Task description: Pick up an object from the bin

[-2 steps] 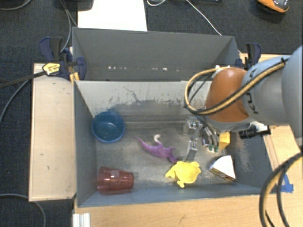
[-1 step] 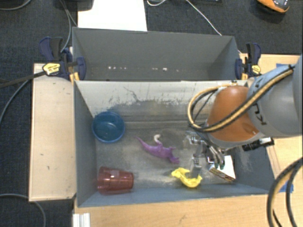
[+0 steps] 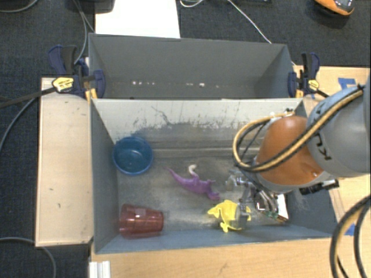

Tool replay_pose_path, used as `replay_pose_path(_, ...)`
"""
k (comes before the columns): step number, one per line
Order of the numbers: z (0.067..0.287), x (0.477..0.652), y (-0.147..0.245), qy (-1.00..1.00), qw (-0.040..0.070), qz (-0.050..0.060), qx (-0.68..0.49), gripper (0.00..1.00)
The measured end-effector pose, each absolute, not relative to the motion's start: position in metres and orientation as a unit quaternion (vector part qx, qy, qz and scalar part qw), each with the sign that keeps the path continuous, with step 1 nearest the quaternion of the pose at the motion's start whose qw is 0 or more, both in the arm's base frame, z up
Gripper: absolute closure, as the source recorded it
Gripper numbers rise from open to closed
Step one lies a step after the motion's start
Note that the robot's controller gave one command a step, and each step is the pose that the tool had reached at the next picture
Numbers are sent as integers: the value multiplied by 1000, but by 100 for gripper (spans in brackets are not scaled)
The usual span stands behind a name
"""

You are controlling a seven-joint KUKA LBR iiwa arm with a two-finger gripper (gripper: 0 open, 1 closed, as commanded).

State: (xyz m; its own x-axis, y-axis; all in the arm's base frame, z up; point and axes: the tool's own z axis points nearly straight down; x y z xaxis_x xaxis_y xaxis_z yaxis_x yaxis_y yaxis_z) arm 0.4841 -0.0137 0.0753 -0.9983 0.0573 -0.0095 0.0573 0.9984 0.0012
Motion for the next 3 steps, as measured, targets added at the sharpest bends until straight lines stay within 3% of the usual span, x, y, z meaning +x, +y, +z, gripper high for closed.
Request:
replay_pose_path(1,72,502,33,1000,9,1,18,100)
replay_pose_path(2,72,502,33,1000,9,1,18,100)
replay_pose_path(3,120,498,31,1000,4,1,16,100)
